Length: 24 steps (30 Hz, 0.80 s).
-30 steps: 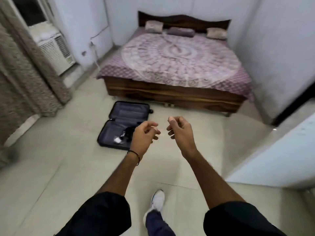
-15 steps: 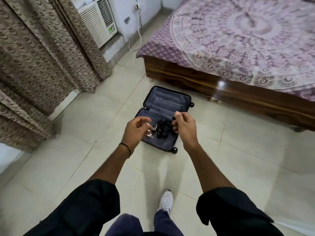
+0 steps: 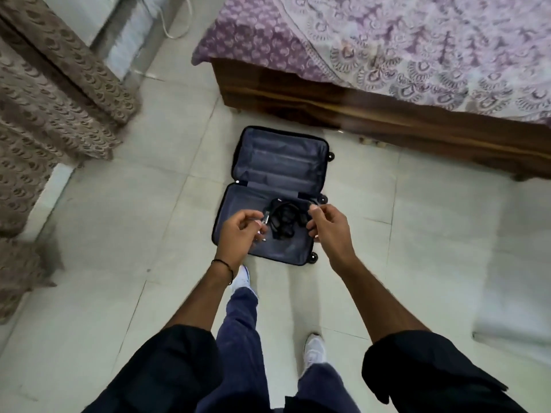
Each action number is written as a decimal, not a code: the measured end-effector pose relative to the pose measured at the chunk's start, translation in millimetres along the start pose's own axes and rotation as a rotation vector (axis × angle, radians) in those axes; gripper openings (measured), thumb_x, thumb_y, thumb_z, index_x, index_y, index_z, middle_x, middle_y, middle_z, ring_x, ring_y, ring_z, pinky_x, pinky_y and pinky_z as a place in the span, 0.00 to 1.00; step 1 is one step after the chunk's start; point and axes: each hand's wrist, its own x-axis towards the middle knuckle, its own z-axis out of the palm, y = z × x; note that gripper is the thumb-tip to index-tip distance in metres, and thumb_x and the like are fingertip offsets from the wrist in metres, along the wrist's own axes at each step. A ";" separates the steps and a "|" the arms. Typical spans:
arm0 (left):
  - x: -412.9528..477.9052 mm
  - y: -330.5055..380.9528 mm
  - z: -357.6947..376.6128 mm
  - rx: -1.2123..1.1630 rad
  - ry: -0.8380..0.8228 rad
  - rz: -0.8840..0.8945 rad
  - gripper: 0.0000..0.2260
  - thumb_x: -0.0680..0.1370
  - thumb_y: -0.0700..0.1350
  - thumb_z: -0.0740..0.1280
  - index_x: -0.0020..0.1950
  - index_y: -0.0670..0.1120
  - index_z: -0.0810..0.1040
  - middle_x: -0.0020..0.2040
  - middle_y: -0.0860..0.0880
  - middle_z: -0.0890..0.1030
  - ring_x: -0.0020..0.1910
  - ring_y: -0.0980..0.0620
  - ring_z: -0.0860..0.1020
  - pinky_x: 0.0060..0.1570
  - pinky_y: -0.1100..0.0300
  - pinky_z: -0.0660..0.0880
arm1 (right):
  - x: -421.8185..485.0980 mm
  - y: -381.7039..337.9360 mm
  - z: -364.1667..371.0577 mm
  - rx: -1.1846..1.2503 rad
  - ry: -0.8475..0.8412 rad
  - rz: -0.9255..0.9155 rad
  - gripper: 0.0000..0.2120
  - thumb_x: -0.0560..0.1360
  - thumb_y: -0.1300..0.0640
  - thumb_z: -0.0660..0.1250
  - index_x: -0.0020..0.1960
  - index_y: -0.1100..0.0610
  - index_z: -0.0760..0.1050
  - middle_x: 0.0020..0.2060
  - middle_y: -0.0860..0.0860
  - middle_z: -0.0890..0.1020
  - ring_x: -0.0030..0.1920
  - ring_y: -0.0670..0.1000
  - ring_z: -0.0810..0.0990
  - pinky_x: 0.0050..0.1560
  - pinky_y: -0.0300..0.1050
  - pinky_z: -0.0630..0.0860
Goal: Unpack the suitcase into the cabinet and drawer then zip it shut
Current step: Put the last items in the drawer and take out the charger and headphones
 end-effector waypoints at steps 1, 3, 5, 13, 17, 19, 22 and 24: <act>17.4 -3.8 -3.7 0.013 -0.019 -0.014 0.07 0.79 0.34 0.63 0.54 0.40 0.78 0.41 0.45 0.83 0.31 0.58 0.79 0.29 0.70 0.72 | 9.2 1.2 9.1 0.002 0.019 0.019 0.12 0.81 0.52 0.64 0.45 0.59 0.77 0.35 0.53 0.80 0.34 0.48 0.76 0.36 0.40 0.72; 62.9 -15.1 -9.1 0.038 -0.070 -0.046 0.07 0.79 0.34 0.62 0.53 0.40 0.78 0.43 0.42 0.82 0.34 0.55 0.79 0.30 0.70 0.72 | 37.2 7.1 30.2 -0.007 0.059 0.054 0.11 0.81 0.52 0.65 0.45 0.59 0.77 0.34 0.52 0.80 0.33 0.48 0.76 0.36 0.42 0.72; 102.1 -33.4 -12.4 0.094 -0.119 -0.093 0.07 0.79 0.34 0.63 0.51 0.43 0.79 0.44 0.41 0.83 0.35 0.52 0.79 0.32 0.68 0.72 | 60.7 18.3 48.5 -0.044 0.070 0.091 0.11 0.80 0.51 0.65 0.44 0.57 0.77 0.33 0.50 0.80 0.33 0.47 0.76 0.38 0.44 0.72; 218.9 -142.7 -8.6 0.128 -0.181 -0.249 0.08 0.79 0.33 0.62 0.49 0.44 0.77 0.41 0.44 0.82 0.34 0.55 0.78 0.32 0.71 0.72 | 156.6 120.6 100.4 -0.206 0.041 0.212 0.10 0.80 0.51 0.65 0.43 0.55 0.77 0.34 0.50 0.81 0.36 0.51 0.78 0.43 0.54 0.77; 275.3 -222.0 3.2 0.153 -0.178 -0.281 0.08 0.79 0.32 0.61 0.51 0.41 0.77 0.41 0.44 0.81 0.34 0.55 0.78 0.31 0.72 0.72 | 217.4 202.1 128.2 -0.289 -0.032 0.246 0.09 0.77 0.48 0.64 0.42 0.52 0.76 0.36 0.52 0.82 0.37 0.53 0.80 0.45 0.57 0.79; 302.7 -264.3 11.9 0.178 -0.196 -0.284 0.08 0.78 0.31 0.61 0.50 0.41 0.77 0.40 0.44 0.81 0.33 0.58 0.79 0.31 0.72 0.72 | 250.2 247.4 139.7 -0.313 -0.063 0.253 0.08 0.78 0.49 0.65 0.41 0.50 0.76 0.35 0.52 0.82 0.36 0.52 0.78 0.41 0.54 0.77; 340.3 -320.3 21.5 0.218 -0.201 -0.302 0.09 0.77 0.31 0.62 0.48 0.44 0.77 0.39 0.45 0.80 0.30 0.60 0.77 0.28 0.70 0.71 | 289.1 306.1 153.1 -0.351 -0.079 0.249 0.07 0.79 0.51 0.65 0.43 0.51 0.75 0.36 0.50 0.81 0.36 0.50 0.78 0.37 0.45 0.73; 365.2 -354.1 28.6 0.253 -0.192 -0.319 0.09 0.77 0.32 0.62 0.48 0.45 0.77 0.39 0.45 0.80 0.31 0.54 0.76 0.28 0.67 0.71 | 310.8 342.0 157.8 -0.404 -0.109 0.236 0.05 0.79 0.52 0.64 0.47 0.52 0.76 0.38 0.48 0.80 0.37 0.48 0.78 0.35 0.40 0.73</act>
